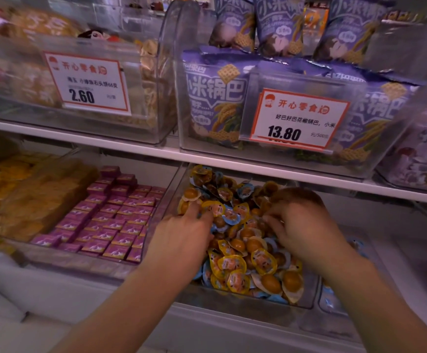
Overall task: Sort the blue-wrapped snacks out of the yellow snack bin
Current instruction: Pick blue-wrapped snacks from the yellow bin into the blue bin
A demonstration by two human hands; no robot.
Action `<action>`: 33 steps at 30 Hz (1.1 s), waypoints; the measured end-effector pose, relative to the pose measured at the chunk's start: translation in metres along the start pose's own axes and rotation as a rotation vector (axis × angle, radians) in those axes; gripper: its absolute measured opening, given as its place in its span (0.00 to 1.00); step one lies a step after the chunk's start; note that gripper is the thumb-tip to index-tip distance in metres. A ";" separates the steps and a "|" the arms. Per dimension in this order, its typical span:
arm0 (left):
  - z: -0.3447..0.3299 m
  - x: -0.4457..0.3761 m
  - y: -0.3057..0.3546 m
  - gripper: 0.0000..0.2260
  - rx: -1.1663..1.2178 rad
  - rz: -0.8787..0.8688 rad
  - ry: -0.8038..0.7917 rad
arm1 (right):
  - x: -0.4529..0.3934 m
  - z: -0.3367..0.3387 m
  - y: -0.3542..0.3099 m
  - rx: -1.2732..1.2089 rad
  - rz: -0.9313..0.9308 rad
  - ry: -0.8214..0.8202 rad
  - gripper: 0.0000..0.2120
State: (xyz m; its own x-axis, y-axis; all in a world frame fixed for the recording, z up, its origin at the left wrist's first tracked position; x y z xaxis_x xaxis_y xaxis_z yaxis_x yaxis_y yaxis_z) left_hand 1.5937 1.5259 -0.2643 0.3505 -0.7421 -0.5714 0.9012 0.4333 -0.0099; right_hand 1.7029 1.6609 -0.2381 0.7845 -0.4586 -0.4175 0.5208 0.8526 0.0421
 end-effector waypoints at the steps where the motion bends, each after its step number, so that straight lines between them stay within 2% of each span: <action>1: 0.002 0.000 0.001 0.12 0.006 -0.012 0.013 | -0.002 0.008 -0.001 -0.067 -0.027 0.068 0.11; 3: 0.009 0.000 0.002 0.08 0.073 -0.029 0.055 | -0.007 0.018 -0.008 -0.180 -0.053 0.164 0.10; 5: 0.020 0.000 -0.003 0.07 0.237 0.012 0.115 | -0.012 0.016 -0.021 -0.251 -0.032 0.198 0.08; 8: 0.033 0.001 -0.025 0.07 0.558 0.227 0.190 | -0.017 -0.014 -0.041 -0.310 0.001 0.096 0.08; 11: 0.029 0.006 -0.045 0.06 0.913 0.464 0.167 | -0.014 -0.051 -0.054 -0.303 0.041 -0.053 0.20; 13: 0.033 0.007 -0.051 0.04 1.020 0.501 0.190 | -0.015 -0.062 -0.055 -0.308 0.043 -0.092 0.27; 15: 0.036 0.008 -0.051 0.03 1.057 0.501 0.205 | -0.019 -0.063 -0.053 -0.352 0.013 -0.094 0.27; 19: 0.032 0.012 -0.049 0.05 1.064 0.511 0.192 | -0.019 -0.052 -0.050 -0.442 -0.029 -0.026 0.20; 22: 0.031 0.012 -0.048 0.05 1.068 0.534 0.209 | -0.015 -0.038 -0.032 -0.681 -0.197 0.052 0.15; 26: 0.027 0.009 -0.041 0.04 1.125 0.562 0.209 | -0.011 -0.013 -0.018 -0.874 -0.298 0.102 0.18; 29: 0.008 0.013 -0.034 0.04 1.249 0.692 0.158 | -0.004 0.002 -0.007 -0.919 -0.370 0.103 0.14; 31: -0.001 0.015 -0.030 0.04 1.269 0.771 0.169 | 0.006 0.009 0.000 -1.064 -0.506 0.160 0.09; 33: 0.004 0.012 -0.018 0.05 1.204 0.716 0.237 | 0.030 -0.007 -0.003 -1.413 -0.794 0.132 0.06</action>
State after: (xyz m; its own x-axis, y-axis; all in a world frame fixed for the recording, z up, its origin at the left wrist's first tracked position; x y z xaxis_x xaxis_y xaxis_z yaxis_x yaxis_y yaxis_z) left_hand 1.5825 1.5065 -0.2676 0.8743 -0.3978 -0.2780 0.2554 -0.1100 0.9606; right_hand 1.7225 1.6466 -0.2566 0.4123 -0.9110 -0.0003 -0.0075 -0.0031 -1.0000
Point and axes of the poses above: each hand's wrist, its own x-axis away from the middle knuckle, its own z-axis out of the back of the hand, y = z × x, the point moved 10 cm from there along -x, towards the middle knuckle, and after that the axes turned 10 degrees about y, right-handed, at the moved point
